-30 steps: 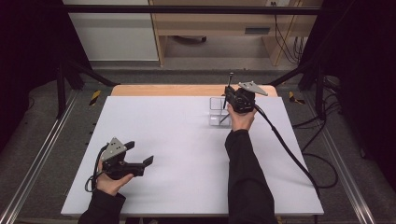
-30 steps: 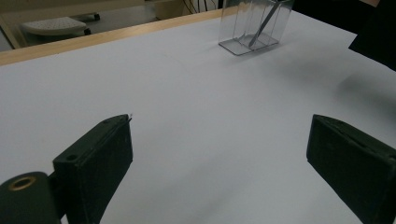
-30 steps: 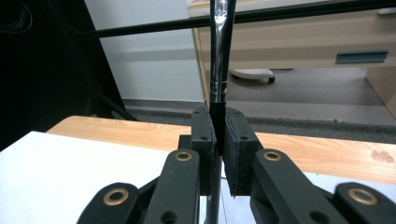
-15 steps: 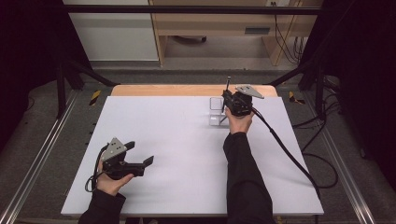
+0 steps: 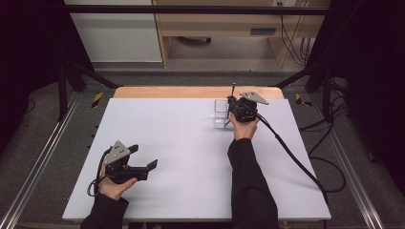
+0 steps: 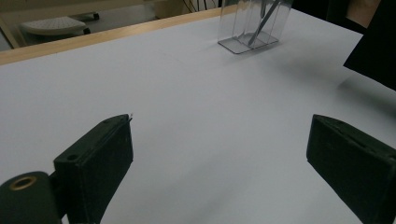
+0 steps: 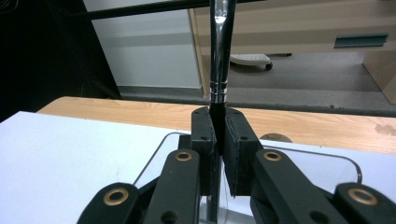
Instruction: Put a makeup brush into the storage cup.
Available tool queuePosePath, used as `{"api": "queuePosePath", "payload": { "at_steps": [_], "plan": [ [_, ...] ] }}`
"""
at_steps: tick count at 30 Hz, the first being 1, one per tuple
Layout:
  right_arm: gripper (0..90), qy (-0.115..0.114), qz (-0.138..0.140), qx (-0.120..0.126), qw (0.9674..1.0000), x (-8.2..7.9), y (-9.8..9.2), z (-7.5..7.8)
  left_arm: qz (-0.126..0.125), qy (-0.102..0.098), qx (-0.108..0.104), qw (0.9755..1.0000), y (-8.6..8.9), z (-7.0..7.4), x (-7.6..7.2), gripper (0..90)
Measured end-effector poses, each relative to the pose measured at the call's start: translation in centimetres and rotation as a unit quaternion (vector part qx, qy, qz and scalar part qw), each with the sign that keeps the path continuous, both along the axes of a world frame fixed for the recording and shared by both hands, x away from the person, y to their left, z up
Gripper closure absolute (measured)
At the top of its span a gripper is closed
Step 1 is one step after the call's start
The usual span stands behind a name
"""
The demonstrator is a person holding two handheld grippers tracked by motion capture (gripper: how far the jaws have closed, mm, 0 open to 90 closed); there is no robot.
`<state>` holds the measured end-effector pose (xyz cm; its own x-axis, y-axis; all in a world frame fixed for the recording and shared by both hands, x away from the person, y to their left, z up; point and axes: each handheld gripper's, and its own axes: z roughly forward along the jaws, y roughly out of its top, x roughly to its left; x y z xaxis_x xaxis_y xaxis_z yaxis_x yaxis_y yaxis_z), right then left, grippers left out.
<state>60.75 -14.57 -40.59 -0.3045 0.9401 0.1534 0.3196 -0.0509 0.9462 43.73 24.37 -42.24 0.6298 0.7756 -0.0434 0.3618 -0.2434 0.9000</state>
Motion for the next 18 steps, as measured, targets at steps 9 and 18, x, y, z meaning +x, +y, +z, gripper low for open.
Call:
{"api": "queuePosePath", "payload": {
  "at_steps": [9,18],
  "plan": [
    [84.0,0.007,-0.001,-0.014,0.9999,-0.07,0.4,-0.67,0.0,0.0,-0.001,1.0,0.0,-0.02,0.0,6.5],
    [77.3,0.034,0.01,-0.021,0.9992,-0.41,0.68,-0.99,0.0,0.0,0.0,1.0,-0.16,-0.05,-0.03,6.6]
  ]
}}
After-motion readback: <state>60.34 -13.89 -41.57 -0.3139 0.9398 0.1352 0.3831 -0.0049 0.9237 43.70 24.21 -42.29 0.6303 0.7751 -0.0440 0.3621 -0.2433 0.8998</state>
